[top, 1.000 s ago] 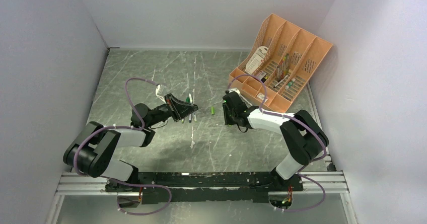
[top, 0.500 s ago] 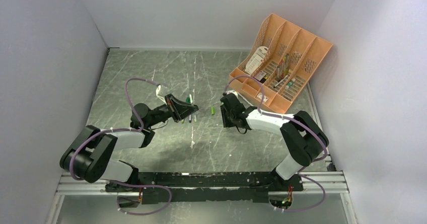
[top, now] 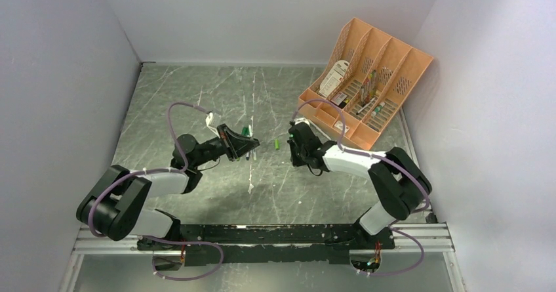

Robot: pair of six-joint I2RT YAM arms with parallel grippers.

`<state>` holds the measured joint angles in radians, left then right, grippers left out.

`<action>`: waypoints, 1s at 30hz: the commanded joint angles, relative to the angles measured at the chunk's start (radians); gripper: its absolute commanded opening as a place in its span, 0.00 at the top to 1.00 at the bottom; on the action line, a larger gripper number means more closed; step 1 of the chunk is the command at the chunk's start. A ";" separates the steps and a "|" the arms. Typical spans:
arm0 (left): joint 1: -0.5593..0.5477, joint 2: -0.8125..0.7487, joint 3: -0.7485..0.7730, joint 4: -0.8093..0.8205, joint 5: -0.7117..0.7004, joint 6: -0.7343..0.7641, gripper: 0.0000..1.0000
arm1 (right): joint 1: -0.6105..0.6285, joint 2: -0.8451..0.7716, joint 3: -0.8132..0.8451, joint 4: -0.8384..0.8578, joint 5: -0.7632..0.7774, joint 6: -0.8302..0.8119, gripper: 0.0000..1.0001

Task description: Insert the pens into the pen caps

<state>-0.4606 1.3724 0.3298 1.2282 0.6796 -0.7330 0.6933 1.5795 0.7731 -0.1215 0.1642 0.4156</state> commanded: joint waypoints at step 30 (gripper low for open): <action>-0.405 0.145 0.097 0.352 -0.173 -0.202 0.93 | -0.014 -0.638 -0.265 0.793 -0.208 0.214 1.00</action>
<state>-0.8597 1.5772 0.3973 1.5135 0.5346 -1.0019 0.6815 0.9726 0.4984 0.6563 -0.0116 0.6312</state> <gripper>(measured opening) 0.123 0.039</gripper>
